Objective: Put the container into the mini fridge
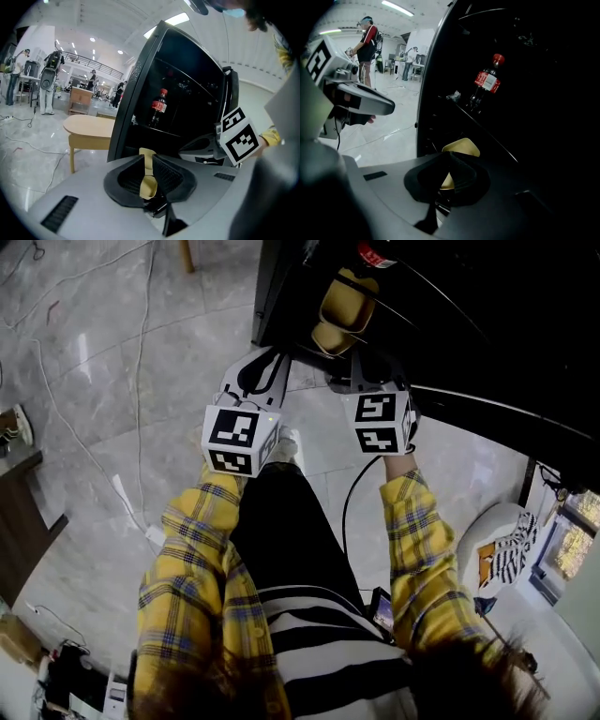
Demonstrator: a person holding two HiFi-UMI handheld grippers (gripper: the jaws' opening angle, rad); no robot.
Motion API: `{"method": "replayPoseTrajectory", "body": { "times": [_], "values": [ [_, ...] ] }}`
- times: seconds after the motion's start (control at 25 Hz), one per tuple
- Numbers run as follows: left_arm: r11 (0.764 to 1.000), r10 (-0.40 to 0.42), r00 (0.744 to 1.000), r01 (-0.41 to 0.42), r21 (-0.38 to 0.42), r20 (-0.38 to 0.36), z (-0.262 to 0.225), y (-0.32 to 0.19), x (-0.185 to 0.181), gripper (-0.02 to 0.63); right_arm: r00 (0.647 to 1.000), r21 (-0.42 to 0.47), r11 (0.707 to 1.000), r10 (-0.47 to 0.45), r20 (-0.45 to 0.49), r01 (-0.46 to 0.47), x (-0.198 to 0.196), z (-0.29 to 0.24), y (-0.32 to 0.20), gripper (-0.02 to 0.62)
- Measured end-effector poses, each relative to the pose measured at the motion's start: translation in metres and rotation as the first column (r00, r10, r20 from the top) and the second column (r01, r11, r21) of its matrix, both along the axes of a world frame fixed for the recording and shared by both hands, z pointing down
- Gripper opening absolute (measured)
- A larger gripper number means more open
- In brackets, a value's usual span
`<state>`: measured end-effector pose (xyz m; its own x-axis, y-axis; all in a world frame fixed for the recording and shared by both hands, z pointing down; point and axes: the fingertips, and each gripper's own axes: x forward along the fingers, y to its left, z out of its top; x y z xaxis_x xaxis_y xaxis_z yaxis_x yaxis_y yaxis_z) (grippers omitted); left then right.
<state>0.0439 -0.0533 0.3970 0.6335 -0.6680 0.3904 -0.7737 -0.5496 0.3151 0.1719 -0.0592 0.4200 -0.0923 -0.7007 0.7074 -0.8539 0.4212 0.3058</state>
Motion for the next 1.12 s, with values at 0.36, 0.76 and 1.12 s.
{"method": "replayPoseTrajectory", "body": {
  "times": [0.36,0.76,1.12],
  "values": [
    [1.000,-0.015,1.000,0.015,-0.018,0.013,-0.029,0.010,-0.009,0.063,0.968,0.063,0.978,0.186,0.169,-0.199,0.019,-0.051,0.037,0.026],
    [1.000,-0.019,0.999,0.020,-0.013,0.032,-0.059,0.022,-0.019,0.063,0.907,0.060,0.940,0.306,0.289,-0.336,0.041,-0.071,0.082,0.026],
    [1.000,-0.009,0.999,0.009,0.006,0.044,-0.081,0.031,-0.026,0.063,0.880,0.067,0.929,0.320,0.351,-0.364,0.038,-0.089,0.104,0.026]
  ]
}}
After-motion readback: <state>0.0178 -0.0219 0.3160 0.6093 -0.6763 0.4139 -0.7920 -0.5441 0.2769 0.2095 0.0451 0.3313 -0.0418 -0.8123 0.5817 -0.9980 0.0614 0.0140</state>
